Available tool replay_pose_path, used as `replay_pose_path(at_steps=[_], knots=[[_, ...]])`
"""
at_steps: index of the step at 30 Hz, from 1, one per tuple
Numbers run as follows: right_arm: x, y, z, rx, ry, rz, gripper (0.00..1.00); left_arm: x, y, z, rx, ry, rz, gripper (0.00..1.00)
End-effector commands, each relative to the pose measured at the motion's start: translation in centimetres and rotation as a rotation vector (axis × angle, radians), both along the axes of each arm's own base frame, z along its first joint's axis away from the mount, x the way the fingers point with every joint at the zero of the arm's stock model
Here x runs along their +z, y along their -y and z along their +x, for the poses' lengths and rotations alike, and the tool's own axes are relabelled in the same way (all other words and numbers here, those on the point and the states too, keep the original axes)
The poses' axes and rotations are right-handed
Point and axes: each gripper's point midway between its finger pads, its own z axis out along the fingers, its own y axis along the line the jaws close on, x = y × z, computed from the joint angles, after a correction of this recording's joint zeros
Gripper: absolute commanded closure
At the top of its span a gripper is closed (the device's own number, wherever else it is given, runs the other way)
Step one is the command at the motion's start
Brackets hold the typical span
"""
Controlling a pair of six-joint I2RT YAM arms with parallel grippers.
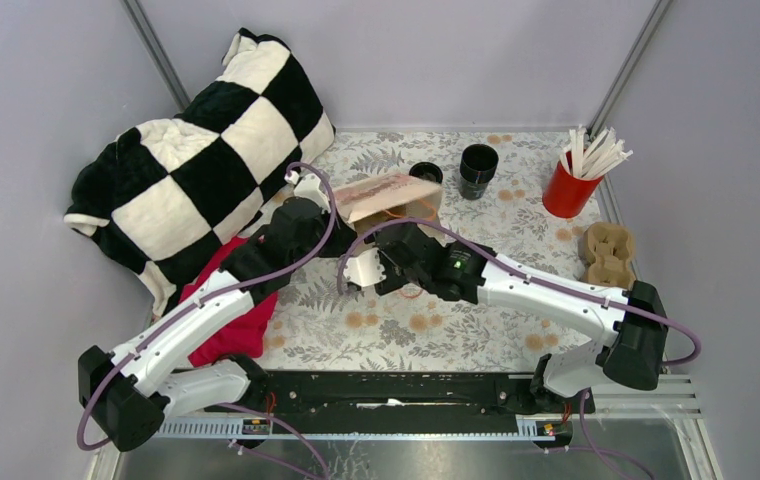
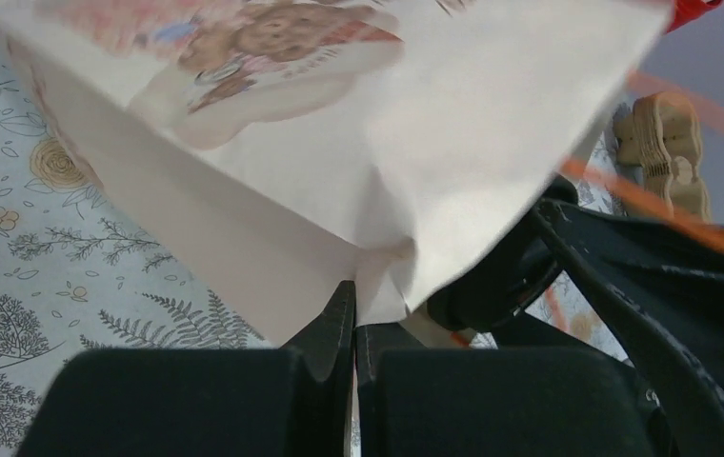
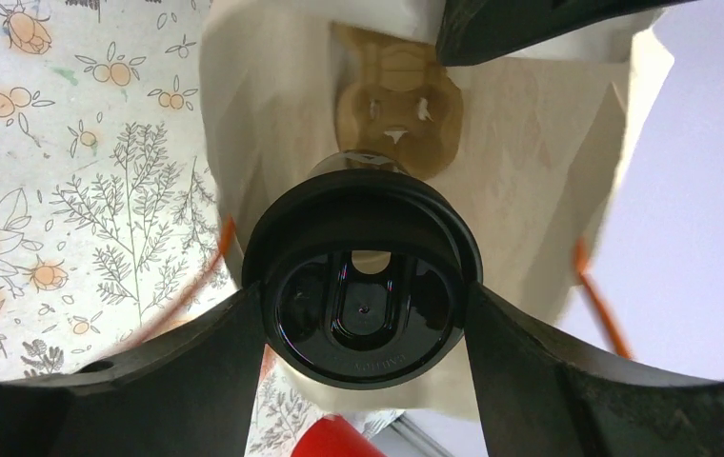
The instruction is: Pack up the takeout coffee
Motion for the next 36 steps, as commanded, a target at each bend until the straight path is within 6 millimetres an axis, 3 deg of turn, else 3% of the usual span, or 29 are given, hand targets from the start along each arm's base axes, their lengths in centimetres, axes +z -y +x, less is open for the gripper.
replay_pose_path(at_steps=[1,10,13,19,36], knots=[[2.2,-0.8,0.5,0.073,0.038,0.042,0.65,1.5,0.5,-0.9,-0.058,0.045,-0.037,1.00],[2.2,0.9,-0.5,0.116,-0.008,0.038,0.64,1.2,0.0,-1.0,-0.062,0.058,-0.004,1.00],[2.4,0.8,-0.4,0.121,-0.033,0.045,0.63,0.9,0.2,-1.5,-0.105,0.068,0.001,1.00],[0.7,0.1,-1.3,0.153,-0.146,0.023,0.66,0.9,0.1,-2.5,-0.159,0.121,-0.008,1.00],[-1.2,-1.9,1.4,0.203,-0.049,0.016,0.65,1.4,1.1,-3.4,-0.203,0.102,-0.072,1.00]])
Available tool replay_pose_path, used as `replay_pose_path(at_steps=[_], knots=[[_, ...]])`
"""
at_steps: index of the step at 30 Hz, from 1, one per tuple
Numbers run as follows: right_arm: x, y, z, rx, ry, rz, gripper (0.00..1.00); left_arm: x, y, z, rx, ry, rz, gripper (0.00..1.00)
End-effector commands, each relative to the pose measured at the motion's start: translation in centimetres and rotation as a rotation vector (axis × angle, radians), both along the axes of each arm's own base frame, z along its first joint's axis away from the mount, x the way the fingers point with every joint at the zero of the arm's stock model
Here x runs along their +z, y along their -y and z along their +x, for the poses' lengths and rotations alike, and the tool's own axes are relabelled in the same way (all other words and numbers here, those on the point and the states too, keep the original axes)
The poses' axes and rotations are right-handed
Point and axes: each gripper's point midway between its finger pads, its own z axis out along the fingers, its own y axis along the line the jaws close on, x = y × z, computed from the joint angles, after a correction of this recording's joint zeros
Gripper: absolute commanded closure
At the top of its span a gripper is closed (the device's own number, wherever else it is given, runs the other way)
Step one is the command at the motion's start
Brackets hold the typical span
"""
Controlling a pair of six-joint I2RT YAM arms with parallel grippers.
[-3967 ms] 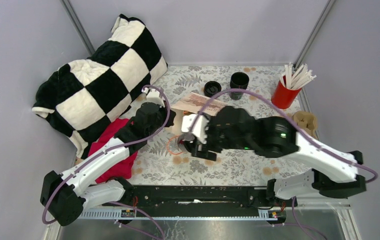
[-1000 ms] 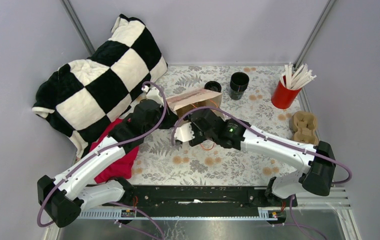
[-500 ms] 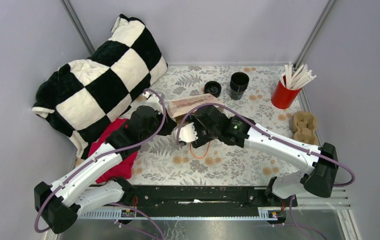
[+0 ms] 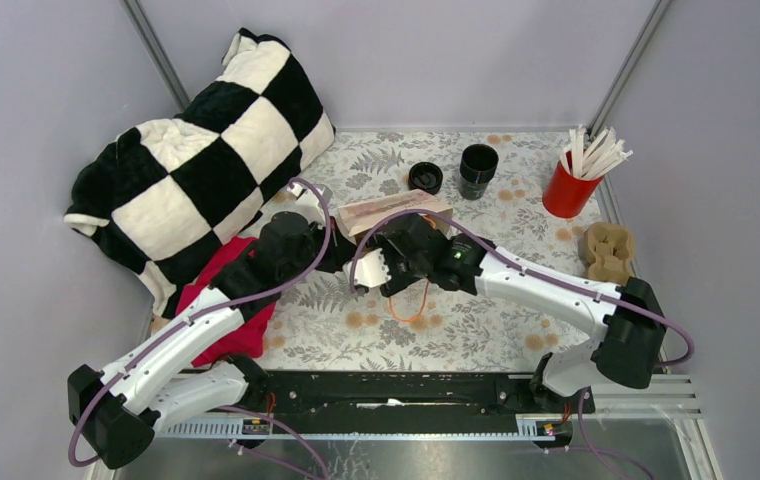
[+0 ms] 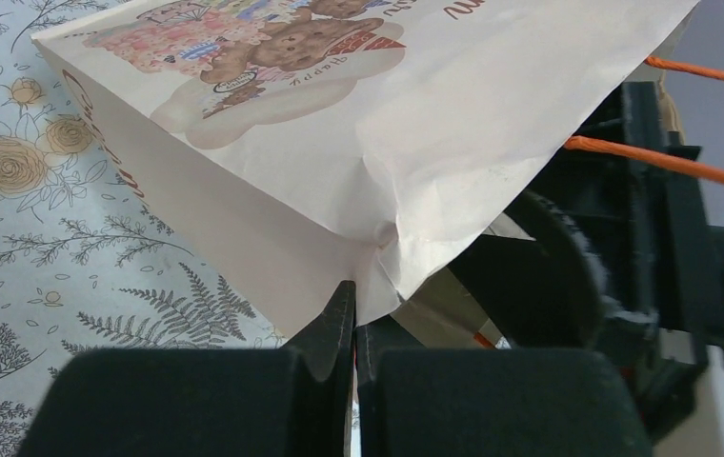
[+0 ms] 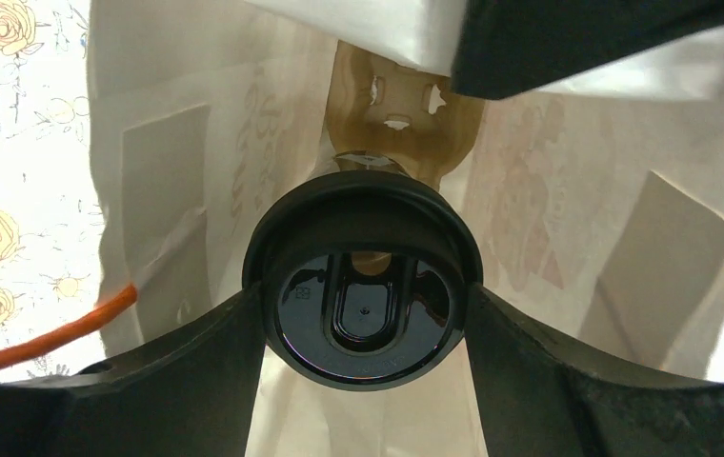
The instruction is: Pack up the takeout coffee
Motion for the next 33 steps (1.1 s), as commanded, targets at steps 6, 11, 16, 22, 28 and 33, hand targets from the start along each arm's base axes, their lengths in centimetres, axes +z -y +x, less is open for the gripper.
replay_pose_path(at_steps=[6,11,16,22,28,33], knots=[[0.1,-0.1,1.5,0.037,0.030,0.007,0.67,2.2,0.6,-0.6,-0.046,0.055,-0.056,1.00],[-0.1,0.6,1.4,0.015,-0.023,0.037,0.66,2.1,0.5,-1.1,-0.067,0.056,-0.058,1.00],[0.8,-0.7,2.1,0.027,-0.028,0.042,0.66,0.1,0.3,-2.1,-0.087,0.016,-0.041,1.00],[-0.4,-1.4,2.8,0.029,-0.036,0.019,0.66,-0.6,-0.5,-2.5,-0.073,0.014,-0.025,1.00],[-1.1,-1.6,3.7,0.010,-0.014,0.011,0.66,-0.4,-0.8,-2.5,-0.064,0.018,-0.017,1.00],[-1.8,-1.5,1.9,0.023,-0.060,0.028,0.68,1.5,-1.3,-1.7,-0.026,0.068,-0.010,1.00]])
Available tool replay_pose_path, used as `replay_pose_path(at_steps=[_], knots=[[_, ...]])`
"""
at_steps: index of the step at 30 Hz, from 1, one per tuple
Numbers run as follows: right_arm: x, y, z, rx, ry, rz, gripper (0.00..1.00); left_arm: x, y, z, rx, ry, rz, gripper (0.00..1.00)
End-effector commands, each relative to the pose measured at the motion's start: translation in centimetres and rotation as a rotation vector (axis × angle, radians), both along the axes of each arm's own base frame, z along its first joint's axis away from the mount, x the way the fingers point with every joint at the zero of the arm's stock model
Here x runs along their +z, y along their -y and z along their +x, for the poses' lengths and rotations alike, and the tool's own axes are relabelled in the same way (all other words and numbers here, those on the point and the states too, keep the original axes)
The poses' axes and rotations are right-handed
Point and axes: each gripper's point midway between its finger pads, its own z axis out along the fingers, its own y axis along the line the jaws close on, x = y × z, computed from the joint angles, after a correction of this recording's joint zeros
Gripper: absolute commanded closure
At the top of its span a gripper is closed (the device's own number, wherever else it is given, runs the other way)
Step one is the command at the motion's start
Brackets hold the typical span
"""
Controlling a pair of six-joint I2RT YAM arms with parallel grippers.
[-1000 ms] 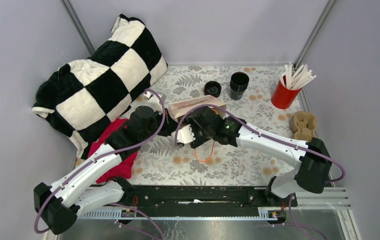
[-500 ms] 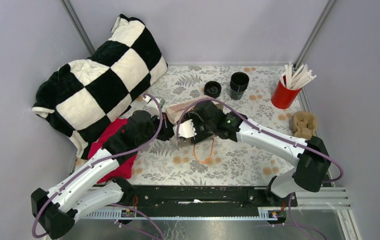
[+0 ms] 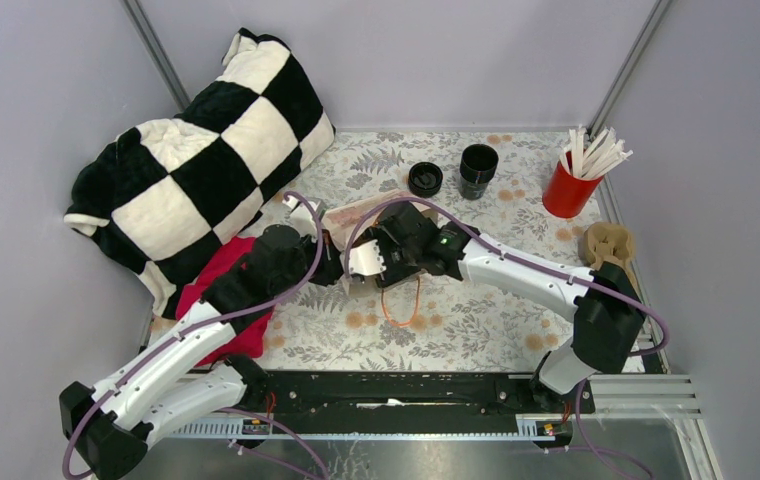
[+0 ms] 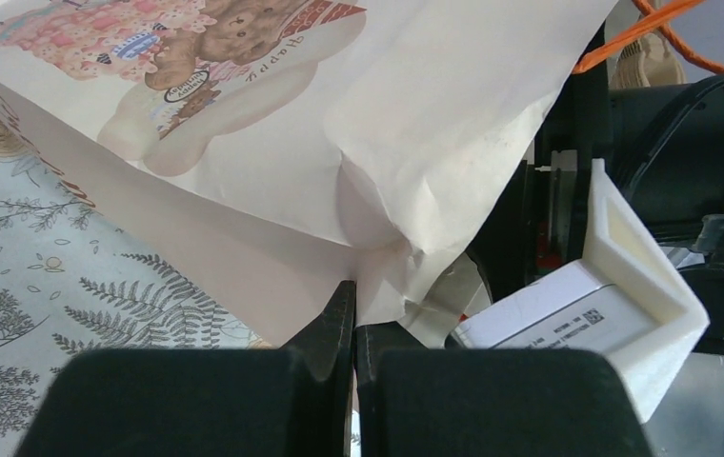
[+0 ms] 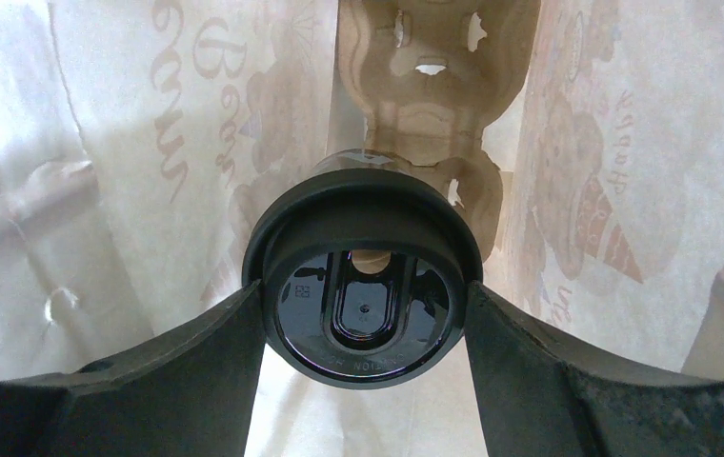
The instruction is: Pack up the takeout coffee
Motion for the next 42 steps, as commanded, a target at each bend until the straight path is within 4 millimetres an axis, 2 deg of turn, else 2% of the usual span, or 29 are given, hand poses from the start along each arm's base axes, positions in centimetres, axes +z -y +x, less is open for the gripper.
replay_pose_path(at_steps=[1,5,10,12,18,23,30,35,39,42], knots=[[1.6,-0.8,-0.9,0.027,0.023,0.062,0.69,3.1,-0.4,0.7,0.027,0.087,-0.015,1.00],[2.5,-1.2,-1.4,0.029,0.043,0.082,0.68,3.0,-0.6,0.5,0.021,0.094,-0.017,1.00],[3.1,-0.8,1.2,-0.042,0.176,0.056,0.69,2.1,-1.1,-0.4,0.013,0.087,-0.015,1.00],[3.5,-0.7,1.6,-0.049,0.212,0.072,0.68,1.8,-1.3,-0.8,0.003,0.084,-0.007,1.00],[2.2,0.3,2.0,-0.046,0.192,0.069,0.65,1.2,-1.5,-1.5,-0.017,0.076,0.003,1.00],[1.0,-0.7,2.4,-0.028,0.165,0.076,0.65,0.8,-1.5,-1.9,-0.032,0.064,0.002,1.00],[0.9,-2.2,3.3,-0.026,0.185,0.130,0.66,1.2,-1.7,-2.1,-0.031,0.068,-0.001,1.00],[2.1,-3.4,2.0,0.029,0.138,0.175,0.66,2.2,-2.0,-1.9,-0.005,0.069,-0.002,1.00],[0.5,-2.5,2.0,-0.004,0.121,0.133,0.66,3.4,-2.2,-1.1,0.033,0.091,-0.008,1.00],[0.0,-2.1,0.4,0.000,0.078,0.137,0.67,3.6,-2.0,-0.5,0.052,0.070,0.009,1.00]])
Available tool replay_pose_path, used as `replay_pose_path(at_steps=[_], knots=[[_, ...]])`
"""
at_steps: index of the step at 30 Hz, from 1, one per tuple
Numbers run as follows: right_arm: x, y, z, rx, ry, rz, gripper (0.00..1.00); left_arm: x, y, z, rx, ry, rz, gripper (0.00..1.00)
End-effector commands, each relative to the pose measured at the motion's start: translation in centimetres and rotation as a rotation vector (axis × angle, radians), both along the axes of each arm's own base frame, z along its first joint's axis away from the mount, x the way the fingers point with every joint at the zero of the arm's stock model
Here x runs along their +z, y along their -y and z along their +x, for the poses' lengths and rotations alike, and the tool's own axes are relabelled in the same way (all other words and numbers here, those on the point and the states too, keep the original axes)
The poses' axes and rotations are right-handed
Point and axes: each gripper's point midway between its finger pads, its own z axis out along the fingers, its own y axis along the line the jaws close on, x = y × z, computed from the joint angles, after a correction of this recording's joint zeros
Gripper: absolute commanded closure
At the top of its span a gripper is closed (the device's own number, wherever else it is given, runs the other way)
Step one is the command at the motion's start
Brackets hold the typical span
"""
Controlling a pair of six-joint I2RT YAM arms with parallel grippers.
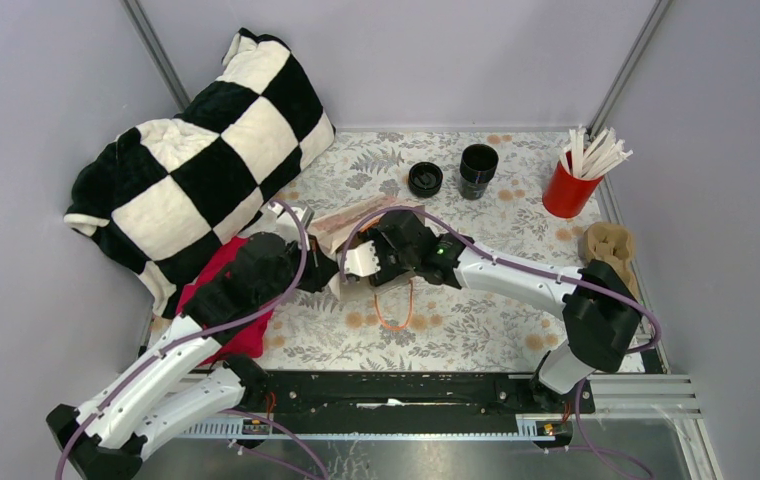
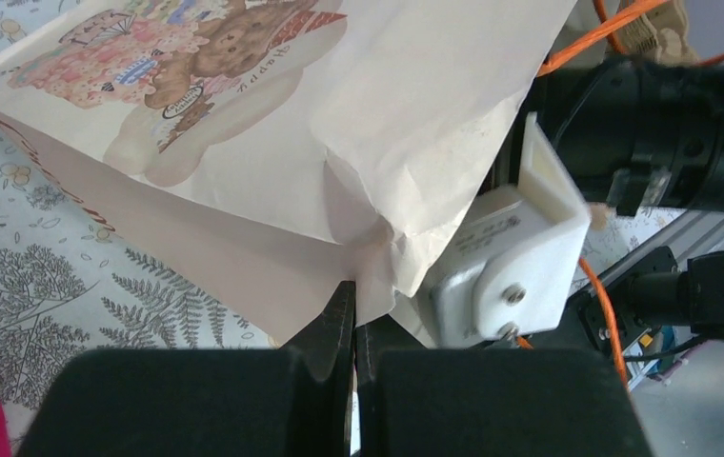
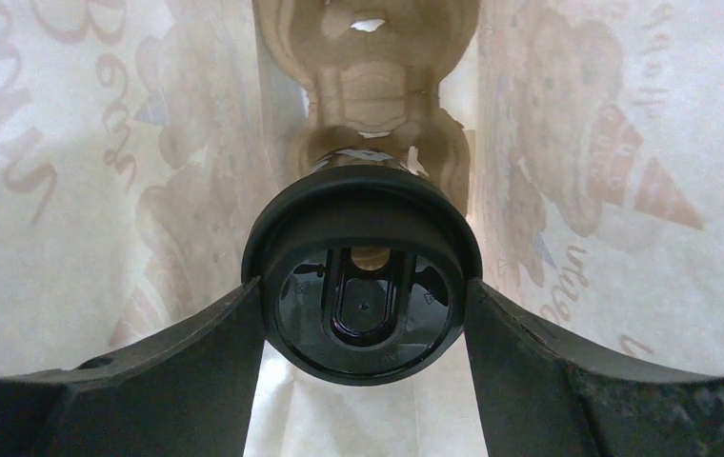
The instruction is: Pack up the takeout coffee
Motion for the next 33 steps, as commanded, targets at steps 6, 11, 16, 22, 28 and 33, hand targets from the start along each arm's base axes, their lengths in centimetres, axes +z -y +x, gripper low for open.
replay_pose_path(at_steps=[6,11,16,22,28,33], knots=[[2.0,0.0,-3.9,-0.034,-0.070,0.102,0.66,2.8,0.1,2.0,0.113,-0.007,-0.037,1.00],[2.6,-1.0,-5.5,-0.070,-0.074,0.123,0.66,1.9,-1.5,2.3,0.188,-0.020,0.021,1.00],[2.3,-1.2,-3.3,-0.122,0.014,0.077,0.65,1.1,-2.4,2.2,0.224,-0.042,0.058,1.00],[2.7,-1.2,-0.3,-0.082,0.098,-0.017,0.65,0.6,-2.9,2.0,0.256,-0.066,0.058,1.00],[3.1,-1.5,0.8,-0.029,0.137,-0.032,0.65,0.8,-3.1,2.1,0.262,-0.060,0.068,1.00],[2.9,-2.8,1.5,0.002,0.134,0.001,0.65,0.9,-3.0,2.2,0.260,-0.062,0.072,1.00]])
